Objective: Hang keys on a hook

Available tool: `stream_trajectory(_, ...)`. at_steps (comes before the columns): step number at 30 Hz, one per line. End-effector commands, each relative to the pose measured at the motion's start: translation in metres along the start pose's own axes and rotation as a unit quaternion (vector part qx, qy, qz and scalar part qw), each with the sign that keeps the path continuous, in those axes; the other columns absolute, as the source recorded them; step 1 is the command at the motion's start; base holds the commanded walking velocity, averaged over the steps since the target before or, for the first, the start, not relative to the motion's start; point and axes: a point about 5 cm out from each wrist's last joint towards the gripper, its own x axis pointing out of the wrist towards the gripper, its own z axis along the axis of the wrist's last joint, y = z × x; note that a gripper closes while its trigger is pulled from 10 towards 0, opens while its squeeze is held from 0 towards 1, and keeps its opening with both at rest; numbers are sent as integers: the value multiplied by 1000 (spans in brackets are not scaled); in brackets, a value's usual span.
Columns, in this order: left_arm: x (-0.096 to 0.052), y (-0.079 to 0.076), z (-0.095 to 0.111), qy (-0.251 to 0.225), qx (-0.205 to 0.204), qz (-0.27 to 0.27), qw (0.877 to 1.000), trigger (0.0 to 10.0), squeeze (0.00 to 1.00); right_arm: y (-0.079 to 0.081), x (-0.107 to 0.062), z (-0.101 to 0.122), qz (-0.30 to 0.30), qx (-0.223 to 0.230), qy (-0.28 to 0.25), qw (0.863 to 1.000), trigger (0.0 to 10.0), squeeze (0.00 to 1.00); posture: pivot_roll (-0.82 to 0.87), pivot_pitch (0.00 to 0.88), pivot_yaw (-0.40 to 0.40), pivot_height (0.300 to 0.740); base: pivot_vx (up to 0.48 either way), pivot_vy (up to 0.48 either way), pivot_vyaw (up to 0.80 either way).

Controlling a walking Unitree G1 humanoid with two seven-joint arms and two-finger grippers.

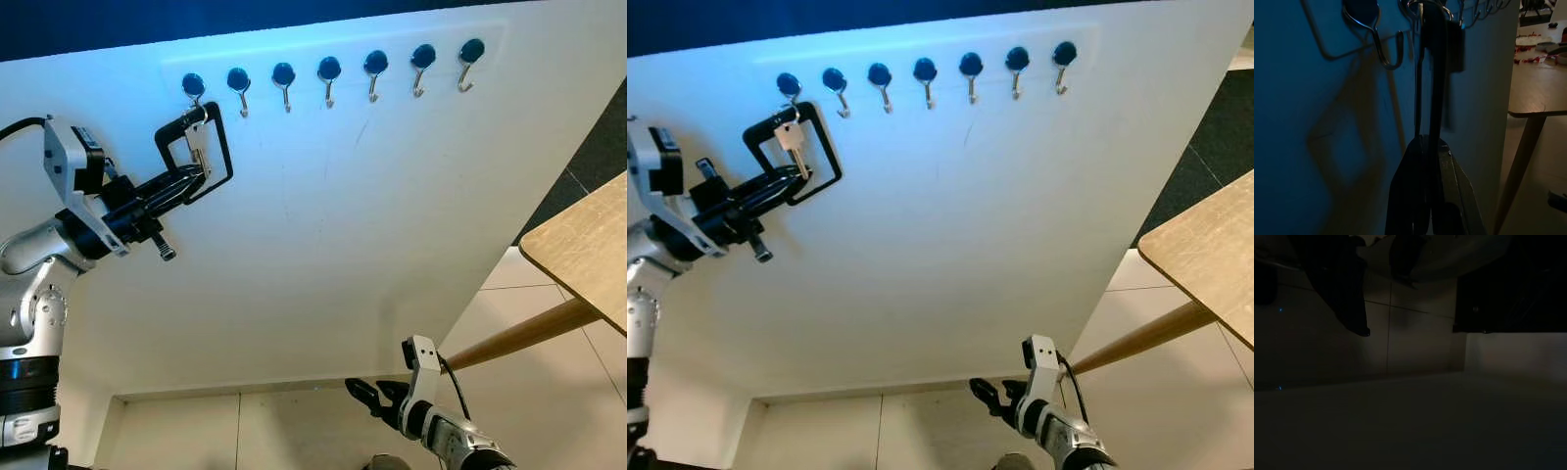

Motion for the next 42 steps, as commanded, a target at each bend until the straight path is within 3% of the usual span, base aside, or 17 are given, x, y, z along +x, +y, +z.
stream_trajectory(1, 0, 4, -2, 10, -20, 6, 1000, 10000, 0, 0, -1, -10, -7, 6, 11, 1000, 10000, 0, -80, 115, 100, 740, 0, 0, 0)
stream_trajectory(9, 1, 7, -1, 8, -23, 17, 1000, 10000, 0, 0, -1, -10, -8, 5, 13, 1000, 10000, 0, -80, 115, 100, 740, 0, 0, 0)
stream_trajectory(20, -5, 4, -19, 30, -81, 16, 996, 10000, 0, -1, -1, -9, -12, 5, 11, 1000, 10000, 0, -84, 118, 99, 740, 0, 0, 0)
stream_trajectory(42, -4, -7, -30, 45, -93, -12, 995, 10000, 0, -2, -2, -10, -13, 8, 11, 1000, 10000, 0, -85, 122, 98, 740, 0, 0, 0)
